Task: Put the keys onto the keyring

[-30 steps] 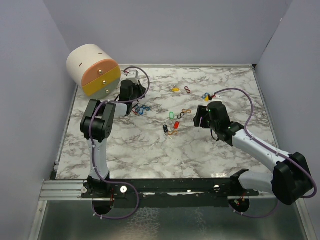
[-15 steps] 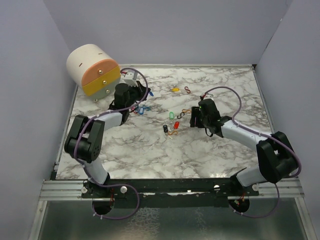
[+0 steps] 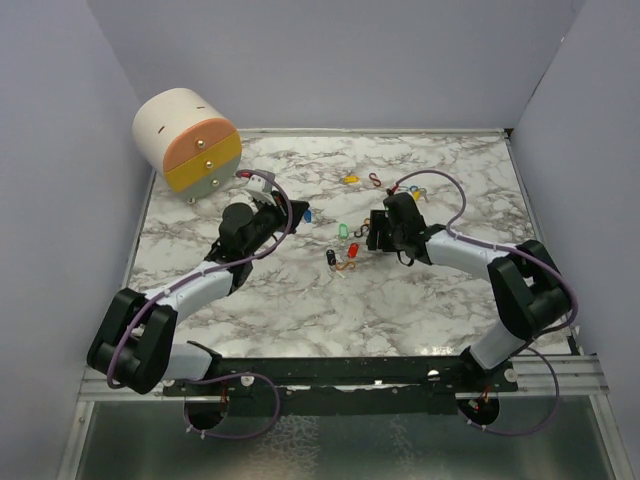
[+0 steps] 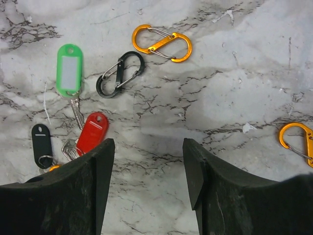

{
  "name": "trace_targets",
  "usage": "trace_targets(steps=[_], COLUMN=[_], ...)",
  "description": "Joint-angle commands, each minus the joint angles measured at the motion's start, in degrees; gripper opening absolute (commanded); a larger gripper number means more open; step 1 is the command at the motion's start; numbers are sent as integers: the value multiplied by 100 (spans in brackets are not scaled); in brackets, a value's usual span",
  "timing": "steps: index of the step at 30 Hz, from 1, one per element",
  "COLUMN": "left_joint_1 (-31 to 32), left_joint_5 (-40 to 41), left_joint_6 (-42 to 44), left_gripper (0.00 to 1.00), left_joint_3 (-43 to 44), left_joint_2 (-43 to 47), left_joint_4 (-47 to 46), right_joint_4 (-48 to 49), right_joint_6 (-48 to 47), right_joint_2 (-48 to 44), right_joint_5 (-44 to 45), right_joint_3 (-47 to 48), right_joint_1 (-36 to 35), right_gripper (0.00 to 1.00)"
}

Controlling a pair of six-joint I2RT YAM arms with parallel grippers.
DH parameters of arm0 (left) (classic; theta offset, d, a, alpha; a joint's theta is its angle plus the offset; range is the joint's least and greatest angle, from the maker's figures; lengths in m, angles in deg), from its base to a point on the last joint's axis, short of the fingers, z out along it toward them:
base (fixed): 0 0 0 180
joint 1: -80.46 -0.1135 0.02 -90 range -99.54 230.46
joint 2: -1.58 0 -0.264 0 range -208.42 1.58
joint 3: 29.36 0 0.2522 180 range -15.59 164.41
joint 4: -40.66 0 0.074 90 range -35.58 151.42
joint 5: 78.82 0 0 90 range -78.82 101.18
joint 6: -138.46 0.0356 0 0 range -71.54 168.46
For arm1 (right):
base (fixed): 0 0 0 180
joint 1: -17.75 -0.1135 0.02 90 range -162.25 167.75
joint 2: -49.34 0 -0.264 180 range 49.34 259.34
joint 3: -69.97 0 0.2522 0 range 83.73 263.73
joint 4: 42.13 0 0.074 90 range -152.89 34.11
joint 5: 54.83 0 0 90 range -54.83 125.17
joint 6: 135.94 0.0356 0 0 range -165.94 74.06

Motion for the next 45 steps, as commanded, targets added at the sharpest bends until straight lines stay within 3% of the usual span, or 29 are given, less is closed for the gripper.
trace_targets(steps=[1,28,45], left_joint_1=[12,7,3], left_joint_5=[132,284,313], left_joint_6=[-69,131,169], left_gripper=[0,0,0], left_joint_3=[-248,-409,-342], left_joint_2=[206,339,109], left_joint_4=[25,23,11], right_joint_4=[233,240,432], right_joint_6=[306,219,-29], right_joint_2=[253,2091,2176], right_joint_5=[-13,-273,-232], right_joint_3=[300,1857,1868], right_joint_1=[-50,11,441], right_gripper=[58,58,58])
